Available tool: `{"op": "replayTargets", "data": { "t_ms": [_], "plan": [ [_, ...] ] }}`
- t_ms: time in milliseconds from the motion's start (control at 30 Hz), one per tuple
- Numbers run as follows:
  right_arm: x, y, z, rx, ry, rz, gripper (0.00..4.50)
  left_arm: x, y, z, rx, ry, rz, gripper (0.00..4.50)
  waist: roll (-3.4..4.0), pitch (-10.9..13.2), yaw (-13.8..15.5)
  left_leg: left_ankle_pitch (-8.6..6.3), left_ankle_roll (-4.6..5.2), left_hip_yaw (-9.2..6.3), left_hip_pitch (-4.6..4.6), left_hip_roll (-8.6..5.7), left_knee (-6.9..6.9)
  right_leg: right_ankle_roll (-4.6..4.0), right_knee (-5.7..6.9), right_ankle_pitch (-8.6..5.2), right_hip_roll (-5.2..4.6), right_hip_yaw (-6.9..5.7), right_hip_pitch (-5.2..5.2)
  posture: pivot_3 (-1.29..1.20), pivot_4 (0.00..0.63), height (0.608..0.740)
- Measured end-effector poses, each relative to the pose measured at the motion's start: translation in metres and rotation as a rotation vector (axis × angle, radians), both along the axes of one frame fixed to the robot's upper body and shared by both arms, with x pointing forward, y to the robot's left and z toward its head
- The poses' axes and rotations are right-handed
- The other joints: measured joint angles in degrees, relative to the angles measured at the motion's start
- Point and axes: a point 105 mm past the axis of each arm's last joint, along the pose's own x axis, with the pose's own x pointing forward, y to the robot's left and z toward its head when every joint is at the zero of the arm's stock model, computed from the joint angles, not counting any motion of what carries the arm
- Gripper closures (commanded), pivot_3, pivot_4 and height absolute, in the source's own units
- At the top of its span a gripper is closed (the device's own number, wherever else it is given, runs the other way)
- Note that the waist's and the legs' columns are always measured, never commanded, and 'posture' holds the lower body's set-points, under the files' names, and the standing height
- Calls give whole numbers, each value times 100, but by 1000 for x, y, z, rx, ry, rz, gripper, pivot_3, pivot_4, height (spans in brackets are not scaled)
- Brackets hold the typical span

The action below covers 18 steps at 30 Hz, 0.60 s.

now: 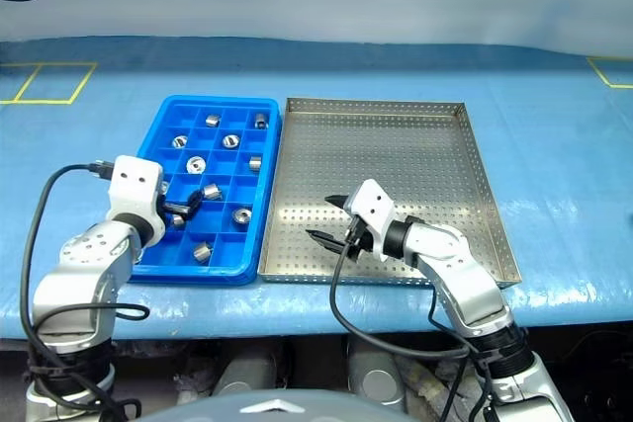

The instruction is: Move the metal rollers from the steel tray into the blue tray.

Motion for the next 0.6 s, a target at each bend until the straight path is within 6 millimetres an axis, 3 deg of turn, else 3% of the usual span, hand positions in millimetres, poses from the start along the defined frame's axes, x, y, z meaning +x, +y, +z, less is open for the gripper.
{"op": "replayTargets", "data": {
  "t_ms": [100,200,367,533,600],
  "plan": [
    [0,-1,-1,-1,2,-3,852,1,0,4,-17,-27,0,41,0,0,0,0,0,0,0,0,0,0,0,0,0,0,0,-97,150,740],
    [1,-2,1,1,-5,-18,852,4,-10,21,-91,-126,-54,41,0,0,8,0,0,0,-2,0,1,0,-1,0,-4,-1,0,-100,150,740],
    [15,-20,14,6,-95,-119,852,-2,-46,59,-173,-297,-293,41,0,0,6,0,0,2,-3,-1,0,-1,-2,0,-2,-1,0,-121,150,740],
    [29,-45,17,-30,-137,-240,852,-7,-81,67,-194,-359,-496,41,0,0,-46,0,1,9,-1,-2,1,-1,-1,-1,9,2,4,-162,150,740],
    [31,-54,16,-46,-135,-271,852,-6,-95,60,-178,-347,-564,41,4,-2,-66,0,3,16,0,-4,1,-1,-2,-1,10,5,5,-174,150,740]
  ]
}}
